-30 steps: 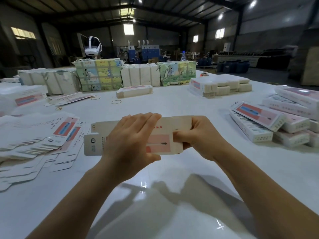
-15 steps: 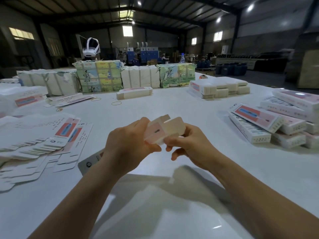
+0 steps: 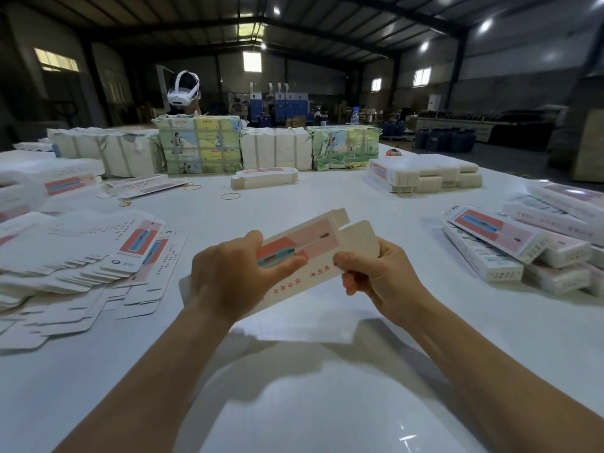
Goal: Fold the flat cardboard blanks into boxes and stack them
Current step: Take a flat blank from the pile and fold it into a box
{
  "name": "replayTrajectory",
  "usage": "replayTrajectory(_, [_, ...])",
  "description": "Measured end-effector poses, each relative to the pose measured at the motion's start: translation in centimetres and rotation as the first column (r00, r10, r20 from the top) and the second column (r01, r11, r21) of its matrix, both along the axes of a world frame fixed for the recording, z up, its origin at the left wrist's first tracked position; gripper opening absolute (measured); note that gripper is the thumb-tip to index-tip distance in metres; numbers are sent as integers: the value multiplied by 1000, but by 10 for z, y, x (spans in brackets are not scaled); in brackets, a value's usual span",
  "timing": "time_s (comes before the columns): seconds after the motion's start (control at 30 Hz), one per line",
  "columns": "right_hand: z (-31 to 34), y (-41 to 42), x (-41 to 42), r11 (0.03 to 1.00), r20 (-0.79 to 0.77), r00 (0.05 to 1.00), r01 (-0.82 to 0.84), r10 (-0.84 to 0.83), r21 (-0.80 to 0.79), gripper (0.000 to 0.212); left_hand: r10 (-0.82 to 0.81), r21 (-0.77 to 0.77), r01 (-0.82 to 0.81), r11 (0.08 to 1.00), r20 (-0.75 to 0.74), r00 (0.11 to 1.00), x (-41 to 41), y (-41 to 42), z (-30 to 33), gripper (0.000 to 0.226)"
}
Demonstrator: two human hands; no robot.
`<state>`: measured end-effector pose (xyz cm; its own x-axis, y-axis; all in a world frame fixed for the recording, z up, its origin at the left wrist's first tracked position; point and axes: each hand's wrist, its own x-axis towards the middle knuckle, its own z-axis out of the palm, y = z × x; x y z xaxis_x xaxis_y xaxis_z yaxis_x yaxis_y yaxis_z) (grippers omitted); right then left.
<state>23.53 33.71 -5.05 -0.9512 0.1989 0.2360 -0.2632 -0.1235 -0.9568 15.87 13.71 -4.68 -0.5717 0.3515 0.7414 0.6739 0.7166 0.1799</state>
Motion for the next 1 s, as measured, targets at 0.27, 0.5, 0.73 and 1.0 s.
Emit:
replayTrajectory(0.27, [-1,-1,1,997,-105,994,-20,27,75,35,-75,-214,66,975,-34,997,9,0,5,60])
replayTrajectory(0.5, [1,-9,1,997,-93,996,-7,0,-72,47,-21,-165,29,986,52,998,12,9,-3,76])
replayTrajectory(0.73, [-9,-20,5,622,-614,648,721,-451,304,31,-78,-18,79,997,51,996,10,13,-8,81])
replayTrajectory(1.0, [-7,-26,6,449,-775,519,825,-359,344,36,-117,82,111,990,67,991,11,14,-6,72])
